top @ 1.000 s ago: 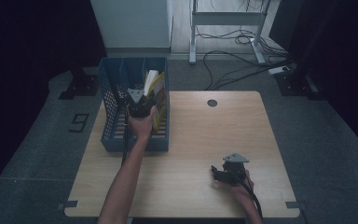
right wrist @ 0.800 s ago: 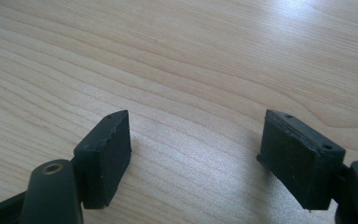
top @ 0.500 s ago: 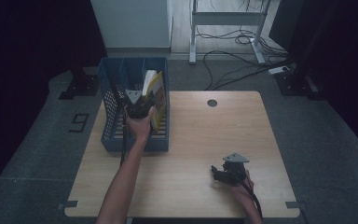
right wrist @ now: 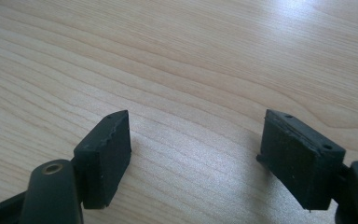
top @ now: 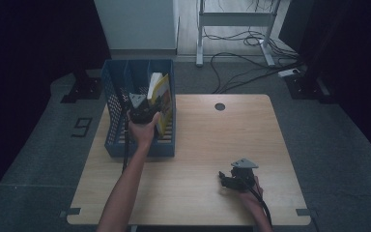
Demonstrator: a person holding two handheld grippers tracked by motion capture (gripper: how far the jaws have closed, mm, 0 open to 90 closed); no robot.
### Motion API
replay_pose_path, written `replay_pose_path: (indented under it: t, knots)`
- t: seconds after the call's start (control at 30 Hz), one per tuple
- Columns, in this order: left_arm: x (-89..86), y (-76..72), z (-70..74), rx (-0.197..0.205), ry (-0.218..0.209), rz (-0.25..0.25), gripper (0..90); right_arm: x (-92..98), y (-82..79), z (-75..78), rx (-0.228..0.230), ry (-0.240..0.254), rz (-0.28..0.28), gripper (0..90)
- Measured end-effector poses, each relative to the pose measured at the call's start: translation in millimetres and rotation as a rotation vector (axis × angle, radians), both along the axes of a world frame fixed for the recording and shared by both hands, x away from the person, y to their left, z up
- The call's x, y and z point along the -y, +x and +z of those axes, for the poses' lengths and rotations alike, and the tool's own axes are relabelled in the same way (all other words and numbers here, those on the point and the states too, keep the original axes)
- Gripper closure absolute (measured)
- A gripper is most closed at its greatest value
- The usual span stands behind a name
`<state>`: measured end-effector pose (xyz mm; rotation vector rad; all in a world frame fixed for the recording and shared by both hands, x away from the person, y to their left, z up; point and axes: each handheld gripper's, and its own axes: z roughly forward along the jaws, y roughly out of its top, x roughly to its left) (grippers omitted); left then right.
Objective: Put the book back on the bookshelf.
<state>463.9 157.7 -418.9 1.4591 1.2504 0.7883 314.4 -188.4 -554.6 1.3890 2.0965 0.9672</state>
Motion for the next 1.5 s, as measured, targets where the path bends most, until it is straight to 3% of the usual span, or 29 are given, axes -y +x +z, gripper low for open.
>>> replay_pose_path:
  t: [0.27, 0.47, 0.83, 0.93, 1.5]
  knots:
    - [-8.3, -10.7, -3.9, -0.010, -0.001, -0.021, 44.5, -0.1, -0.1, 0.1, -0.001, 0.001, -0.001, 23.6]
    - [-18.8, -23.0, -5.4, -0.026, -0.007, -0.065, 42.4, -0.2, -0.1, 0.1, -0.001, 0.001, -0.001, 23.6]
    - [-29.7, -54.4, -7.0, -0.033, -0.028, -0.143, 41.8, -0.4, 0.5, 0.0, 0.000, -0.001, -0.001, 23.5]
    - [-32.1, -67.3, -8.7, -0.048, -0.033, -0.184, 42.0, -0.5, 0.6, 0.0, 0.001, -0.001, -0.002, 23.5]
    - [-43.5, -116.6, -39.2, -0.117, -0.032, -0.338, 41.5, -0.5, 0.9, 0.0, 0.000, -0.001, -0.001, 23.5]
